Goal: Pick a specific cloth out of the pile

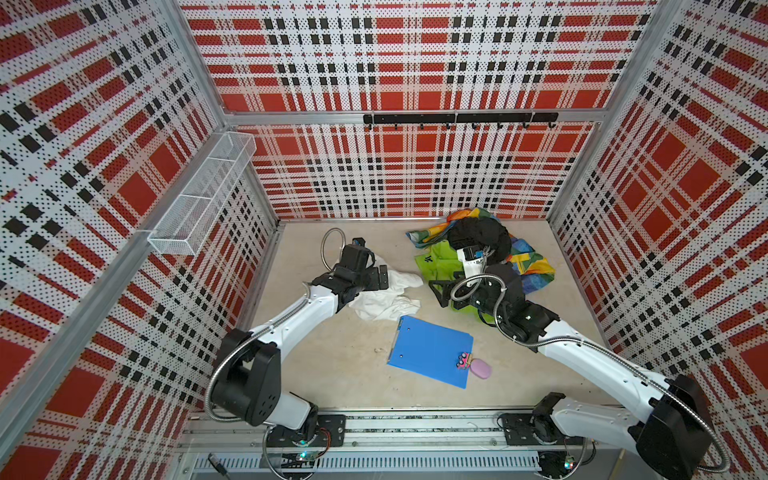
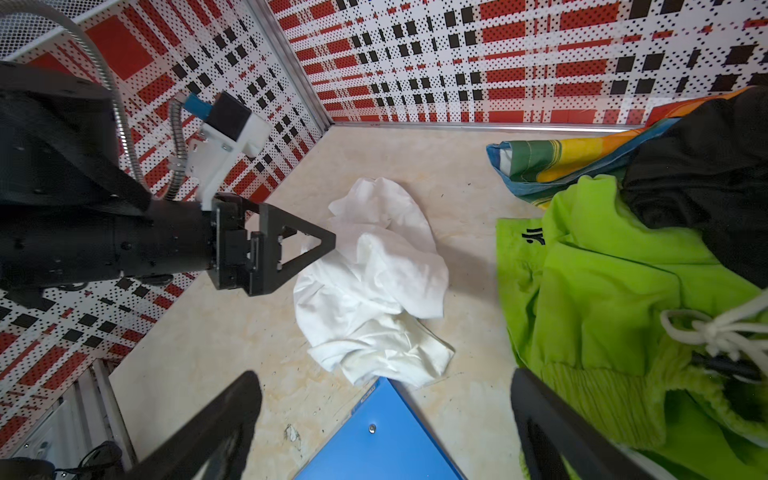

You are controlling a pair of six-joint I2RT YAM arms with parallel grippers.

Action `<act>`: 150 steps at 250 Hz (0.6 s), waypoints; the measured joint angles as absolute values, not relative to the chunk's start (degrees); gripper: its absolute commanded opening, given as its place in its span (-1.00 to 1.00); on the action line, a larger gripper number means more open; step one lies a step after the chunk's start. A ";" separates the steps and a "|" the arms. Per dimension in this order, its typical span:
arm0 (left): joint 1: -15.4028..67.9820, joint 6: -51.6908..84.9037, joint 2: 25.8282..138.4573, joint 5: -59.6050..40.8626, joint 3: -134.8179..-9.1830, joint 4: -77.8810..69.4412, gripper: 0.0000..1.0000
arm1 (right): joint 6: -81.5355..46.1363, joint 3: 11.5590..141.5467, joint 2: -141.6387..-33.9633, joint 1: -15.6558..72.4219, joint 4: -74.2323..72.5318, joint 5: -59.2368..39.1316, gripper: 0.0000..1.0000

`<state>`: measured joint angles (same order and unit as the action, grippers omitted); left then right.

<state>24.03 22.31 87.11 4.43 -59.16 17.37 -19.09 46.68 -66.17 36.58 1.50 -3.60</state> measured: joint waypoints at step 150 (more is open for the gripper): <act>17.17 27.22 106.72 2.39 -62.50 4.97 0.99 | -18.70 43.09 -57.67 36.56 9.69 0.03 0.96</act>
